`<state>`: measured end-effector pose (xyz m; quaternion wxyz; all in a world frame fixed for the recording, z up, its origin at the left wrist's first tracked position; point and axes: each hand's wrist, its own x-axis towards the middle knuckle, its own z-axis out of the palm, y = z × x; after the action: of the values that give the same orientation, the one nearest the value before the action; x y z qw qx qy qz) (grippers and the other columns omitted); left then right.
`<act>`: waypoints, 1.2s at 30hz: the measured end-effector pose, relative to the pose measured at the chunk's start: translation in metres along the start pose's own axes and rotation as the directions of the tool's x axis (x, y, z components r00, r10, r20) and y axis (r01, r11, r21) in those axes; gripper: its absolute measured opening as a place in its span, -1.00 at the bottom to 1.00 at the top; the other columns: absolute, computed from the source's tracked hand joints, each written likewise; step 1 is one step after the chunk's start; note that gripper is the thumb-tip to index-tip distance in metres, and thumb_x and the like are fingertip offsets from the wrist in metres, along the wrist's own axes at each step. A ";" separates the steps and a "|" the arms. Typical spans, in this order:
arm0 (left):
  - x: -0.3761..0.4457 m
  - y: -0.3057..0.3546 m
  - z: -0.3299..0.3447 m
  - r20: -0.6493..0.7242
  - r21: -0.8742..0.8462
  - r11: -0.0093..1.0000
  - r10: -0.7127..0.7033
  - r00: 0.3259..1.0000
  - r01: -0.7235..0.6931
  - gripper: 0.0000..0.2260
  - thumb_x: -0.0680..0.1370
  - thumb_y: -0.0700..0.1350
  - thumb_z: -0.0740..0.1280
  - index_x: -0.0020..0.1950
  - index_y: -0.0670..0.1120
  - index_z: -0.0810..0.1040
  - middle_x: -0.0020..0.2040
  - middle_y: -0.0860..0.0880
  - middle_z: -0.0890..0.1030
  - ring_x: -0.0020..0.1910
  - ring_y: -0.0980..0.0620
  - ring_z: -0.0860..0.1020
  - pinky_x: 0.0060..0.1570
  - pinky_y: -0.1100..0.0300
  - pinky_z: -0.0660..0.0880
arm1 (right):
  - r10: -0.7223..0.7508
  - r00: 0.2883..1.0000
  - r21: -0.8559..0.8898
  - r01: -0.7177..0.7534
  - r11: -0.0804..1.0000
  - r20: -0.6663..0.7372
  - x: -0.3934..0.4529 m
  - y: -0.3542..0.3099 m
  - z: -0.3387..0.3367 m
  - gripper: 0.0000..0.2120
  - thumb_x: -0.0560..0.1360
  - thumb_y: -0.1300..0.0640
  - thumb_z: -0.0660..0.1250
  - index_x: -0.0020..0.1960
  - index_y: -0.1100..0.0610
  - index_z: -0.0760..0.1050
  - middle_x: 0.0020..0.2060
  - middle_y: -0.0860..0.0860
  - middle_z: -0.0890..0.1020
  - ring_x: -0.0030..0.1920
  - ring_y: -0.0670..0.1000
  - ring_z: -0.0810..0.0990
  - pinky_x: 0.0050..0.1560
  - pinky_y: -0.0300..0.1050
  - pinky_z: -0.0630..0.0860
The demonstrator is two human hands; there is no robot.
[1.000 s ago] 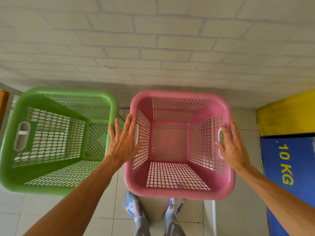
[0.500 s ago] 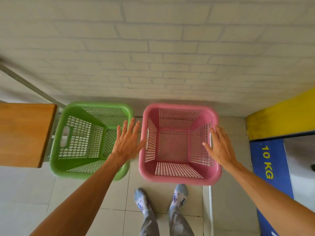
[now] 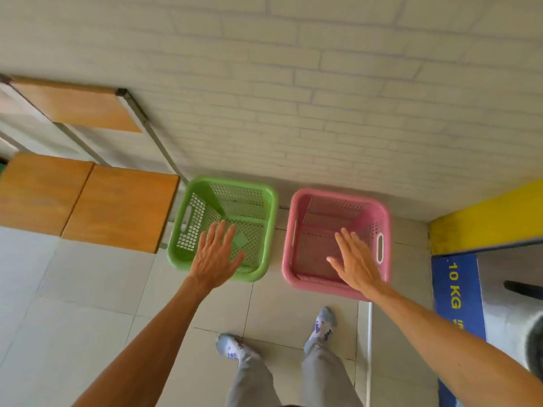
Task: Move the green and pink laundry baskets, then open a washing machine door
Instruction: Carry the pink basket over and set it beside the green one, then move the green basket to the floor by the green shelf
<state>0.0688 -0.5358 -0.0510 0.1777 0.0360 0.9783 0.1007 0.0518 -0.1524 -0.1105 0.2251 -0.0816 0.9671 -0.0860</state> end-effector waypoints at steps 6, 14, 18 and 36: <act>-0.079 -0.061 -0.029 0.019 -0.095 0.994 -0.056 0.998 0.058 -0.25 0.56 0.37 0.03 0.60 -0.09 0.16 0.61 -0.22 0.16 0.59 -0.26 0.10 0.52 -0.27 0.11 | 0.064 0.998 0.064 -0.062 0.996 -0.028 -0.028 -0.111 -0.023 -0.15 0.53 -0.40 -0.24 0.59 0.16 0.12 0.59 0.17 0.11 0.58 0.23 0.07 0.53 0.23 0.11; -0.083 -0.142 -0.067 -0.060 -0.110 0.990 -0.092 0.994 0.085 -0.20 0.52 0.40 -0.01 0.60 -0.10 0.18 0.60 -0.20 0.17 0.58 -0.27 0.11 0.50 -0.26 0.12 | 0.003 0.999 0.073 0.000 0.997 -0.032 -0.021 -0.212 -0.034 -0.05 0.48 -0.45 -0.34 0.60 0.16 0.10 0.59 0.13 0.12 0.58 0.20 0.08 0.53 0.20 0.10; -0.067 -0.164 -0.059 -0.072 -0.076 0.991 -0.113 0.991 0.107 -0.33 0.59 0.28 0.17 0.56 -0.12 0.23 0.56 -0.21 0.26 0.54 -0.28 0.22 0.44 -0.29 0.25 | 0.015 0.999 0.053 -0.013 0.998 -0.043 -0.003 -0.228 -0.019 -0.18 0.56 -0.39 -0.20 0.58 0.17 0.14 0.58 0.15 0.17 0.56 0.22 0.17 0.48 0.23 0.22; 0.144 -0.276 0.086 0.070 -0.132 0.960 -0.238 0.969 0.245 -0.31 0.63 0.15 0.21 0.63 -0.12 0.00 0.62 -0.25 0.04 0.59 -0.27 0.10 0.52 -0.13 0.14 | 0.262 0.965 0.144 -0.258 0.955 -0.006 0.214 -0.222 0.146 -0.18 0.56 -0.16 0.27 0.60 0.21 -0.02 0.55 0.30 0.13 0.53 0.26 0.23 0.45 0.15 0.31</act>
<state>-0.0445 -0.7749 -0.2364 0.2167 -0.0936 0.9608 0.1453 -0.0453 -0.4287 -0.2850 0.2274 0.0636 0.9636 -0.1252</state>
